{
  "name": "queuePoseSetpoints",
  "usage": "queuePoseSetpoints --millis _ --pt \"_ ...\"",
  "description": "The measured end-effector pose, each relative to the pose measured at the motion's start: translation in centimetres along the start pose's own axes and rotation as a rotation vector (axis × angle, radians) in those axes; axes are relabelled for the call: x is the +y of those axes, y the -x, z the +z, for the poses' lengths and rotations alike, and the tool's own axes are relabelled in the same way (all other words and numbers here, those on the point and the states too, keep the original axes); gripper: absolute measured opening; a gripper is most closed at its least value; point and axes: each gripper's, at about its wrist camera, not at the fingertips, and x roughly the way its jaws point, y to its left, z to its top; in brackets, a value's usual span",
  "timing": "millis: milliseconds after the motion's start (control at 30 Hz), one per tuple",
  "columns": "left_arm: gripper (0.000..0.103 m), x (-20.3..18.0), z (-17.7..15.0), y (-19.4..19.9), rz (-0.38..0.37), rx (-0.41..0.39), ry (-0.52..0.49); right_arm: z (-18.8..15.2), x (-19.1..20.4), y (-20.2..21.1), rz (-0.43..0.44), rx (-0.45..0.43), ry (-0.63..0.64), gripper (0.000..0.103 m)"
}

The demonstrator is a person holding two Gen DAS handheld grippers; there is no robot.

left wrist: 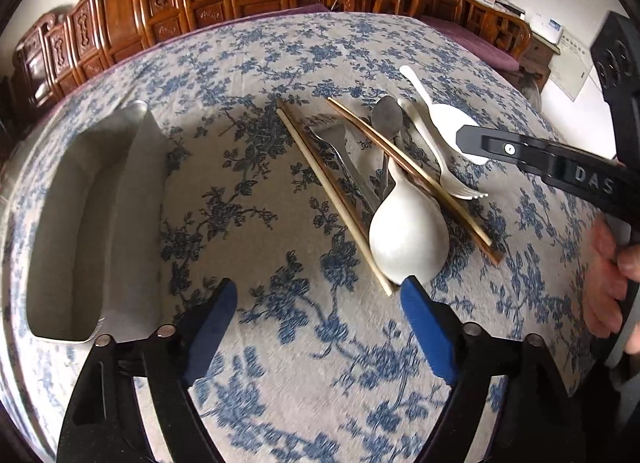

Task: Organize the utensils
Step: 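Grasp a wooden chopstick with the left tool while the right tool grasps a white plastic spoon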

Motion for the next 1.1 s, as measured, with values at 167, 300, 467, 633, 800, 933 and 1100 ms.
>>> queuePoseSetpoints --millis 167,300,467,633,800,933,1100 --pt "0.076 -0.7 0.3 -1.3 0.013 0.02 -0.005 -0.1 0.1 -0.2 -0.012 0.006 0.01 0.005" --pt "0.076 -1.5 -0.1 -1.9 0.056 0.027 -0.049 -0.1 0.2 -0.2 -0.009 0.005 0.012 0.005" --pt "0.076 -1.0 0.0 -1.9 0.093 0.019 -0.049 -0.1 0.3 -0.5 -0.014 0.009 0.018 0.005" --pt "0.072 0.0 0.0 -1.9 0.085 0.018 -0.018 -0.1 0.5 -0.4 -0.02 0.009 0.021 0.005" --pt "0.052 -0.2 0.5 -1.9 0.081 0.006 -0.018 -0.2 1.1 -0.7 -0.029 0.017 0.046 0.005" --pt "0.038 -0.6 0.8 -2.0 0.075 -0.001 -0.024 -0.2 1.3 -0.8 -0.036 0.02 0.052 0.005" --pt "0.004 -0.1 0.5 -1.9 0.112 0.002 -0.028 -0.3 1.3 -0.7 -0.042 0.019 0.053 0.005"
